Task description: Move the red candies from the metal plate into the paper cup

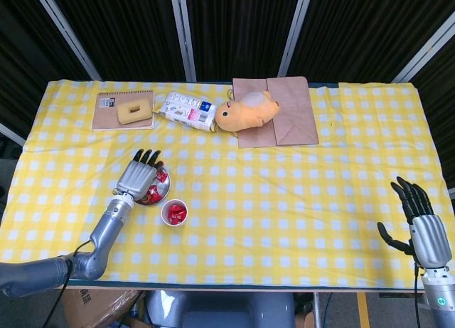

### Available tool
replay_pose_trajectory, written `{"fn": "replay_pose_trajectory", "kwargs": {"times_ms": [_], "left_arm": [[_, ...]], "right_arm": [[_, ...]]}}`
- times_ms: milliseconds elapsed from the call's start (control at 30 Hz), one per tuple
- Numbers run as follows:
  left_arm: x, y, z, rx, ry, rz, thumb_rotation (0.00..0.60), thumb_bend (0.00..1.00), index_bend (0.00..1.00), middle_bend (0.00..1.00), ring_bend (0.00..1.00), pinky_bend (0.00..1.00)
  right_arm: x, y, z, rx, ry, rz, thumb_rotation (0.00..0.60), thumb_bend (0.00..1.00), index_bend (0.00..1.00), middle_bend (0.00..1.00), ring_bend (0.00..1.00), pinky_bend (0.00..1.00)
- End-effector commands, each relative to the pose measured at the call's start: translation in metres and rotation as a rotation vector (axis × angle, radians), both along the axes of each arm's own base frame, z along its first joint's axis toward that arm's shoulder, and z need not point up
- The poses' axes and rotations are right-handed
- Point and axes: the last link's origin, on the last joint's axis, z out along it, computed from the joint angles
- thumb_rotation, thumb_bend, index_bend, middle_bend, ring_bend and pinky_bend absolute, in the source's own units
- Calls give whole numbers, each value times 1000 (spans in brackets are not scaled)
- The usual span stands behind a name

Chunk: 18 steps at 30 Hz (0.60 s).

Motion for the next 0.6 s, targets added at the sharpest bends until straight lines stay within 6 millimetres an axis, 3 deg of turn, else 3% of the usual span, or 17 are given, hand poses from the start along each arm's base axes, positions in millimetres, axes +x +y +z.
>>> {"fn": "replay_pose_trajectory", "kwargs": {"times_ms": [33, 367, 600], "left_arm": [[2, 0, 5, 0, -25, 4, 600, 87, 269, 0, 0, 0], [4, -5, 30, -56, -65, -30, 600, 105, 380, 0, 0, 0], [3, -7, 26, -108, -49, -49, 600, 134, 446, 0, 0, 0]], "right_arm": [[0, 0, 0, 0, -1, 0, 600, 423, 0, 0, 0, 0], [0, 0, -1, 0, 4, 1, 600, 424, 0, 0, 0, 0], [0, 1, -1, -2, 7, 0, 600, 424, 0, 0, 0, 0]]}}
